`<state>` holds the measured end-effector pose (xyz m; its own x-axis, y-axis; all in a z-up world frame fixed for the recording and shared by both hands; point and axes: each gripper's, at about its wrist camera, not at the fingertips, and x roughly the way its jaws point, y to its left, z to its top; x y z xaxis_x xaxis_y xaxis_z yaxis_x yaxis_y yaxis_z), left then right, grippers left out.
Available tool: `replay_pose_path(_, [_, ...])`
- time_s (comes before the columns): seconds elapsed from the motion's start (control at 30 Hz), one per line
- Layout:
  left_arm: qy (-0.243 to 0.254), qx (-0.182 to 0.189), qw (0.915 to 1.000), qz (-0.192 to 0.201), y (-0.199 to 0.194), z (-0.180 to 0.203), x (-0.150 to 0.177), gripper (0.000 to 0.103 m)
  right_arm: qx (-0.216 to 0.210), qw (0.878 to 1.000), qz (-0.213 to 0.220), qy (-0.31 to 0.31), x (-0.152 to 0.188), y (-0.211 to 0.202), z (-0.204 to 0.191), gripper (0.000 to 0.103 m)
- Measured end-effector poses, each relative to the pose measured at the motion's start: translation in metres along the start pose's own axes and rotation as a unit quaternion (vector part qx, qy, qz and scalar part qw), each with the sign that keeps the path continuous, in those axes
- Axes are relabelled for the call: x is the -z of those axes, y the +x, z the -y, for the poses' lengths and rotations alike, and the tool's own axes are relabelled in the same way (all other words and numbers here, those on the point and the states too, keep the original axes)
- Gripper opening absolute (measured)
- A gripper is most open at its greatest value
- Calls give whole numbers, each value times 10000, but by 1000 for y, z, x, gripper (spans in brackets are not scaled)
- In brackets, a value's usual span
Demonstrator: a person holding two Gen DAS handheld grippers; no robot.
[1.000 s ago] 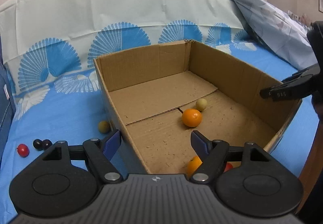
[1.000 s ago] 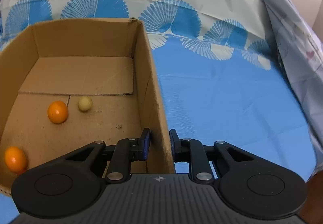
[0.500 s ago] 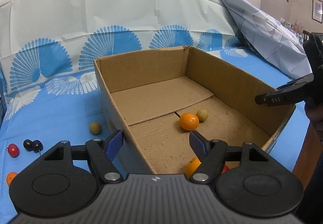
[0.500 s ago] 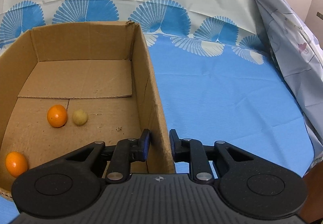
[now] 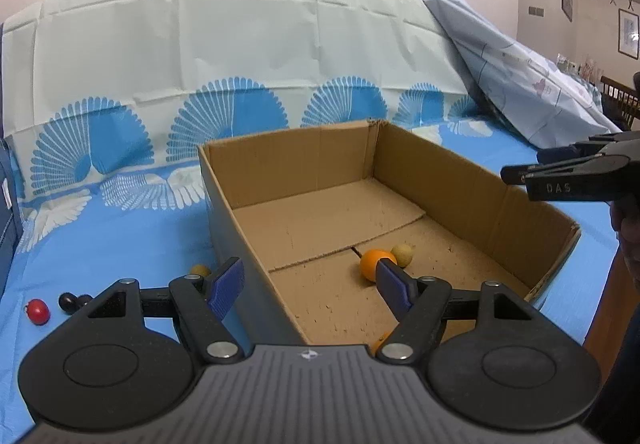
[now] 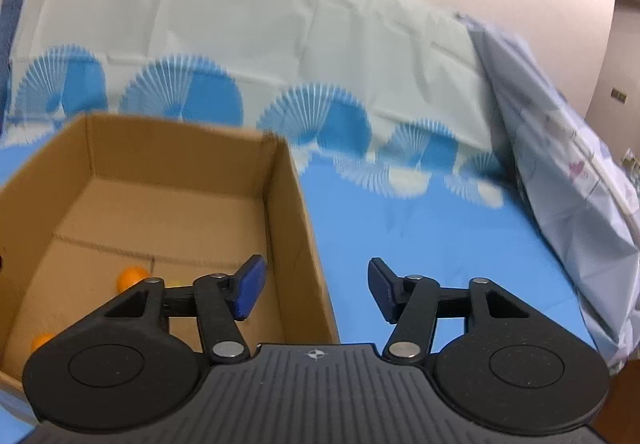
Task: Organize fruits
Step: 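Move both open tools back toward the fruit cluster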
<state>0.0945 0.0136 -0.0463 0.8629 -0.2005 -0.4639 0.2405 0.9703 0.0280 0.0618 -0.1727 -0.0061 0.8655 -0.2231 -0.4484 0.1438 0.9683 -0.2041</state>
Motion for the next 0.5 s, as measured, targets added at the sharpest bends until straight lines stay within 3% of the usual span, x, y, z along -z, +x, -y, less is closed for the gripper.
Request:
replay_pose_path(0.13, [82,-49,9999,118,-10,-5,-2,77,-81,9990,411,175,-7,-18,-2,60])
replay_pose_path(0.2, [141,-64,9996,230,-19,-11,-5,59,-135,9978,577,308,-10,-26,-4,59])
replay_pose_path(0.23, [207,-20,9994,267,-23,-15,-8,33,-153,9970,661,377,-12,-31,-5,58])
replay_pose_path(0.27, [267,51,9992,294,-28,-20,-11,19,-182,9961,738,447,-14,-35,-7,57])
replay_pose_path(0.33, [385,129,9982,444,-42,-36,-22,13,-216,9942,877,579,-15,-44,-12,33])
replay_pose_path(0.4, [521,84,9969,576,-56,-54,-33,11,-320,9918,1008,724,-17,-53,-18,21])
replay_pose_path(0.5, [473,-206,9963,685,-76,-89,-51,11,-500,9888,1141,819,-19,-64,-31,19])
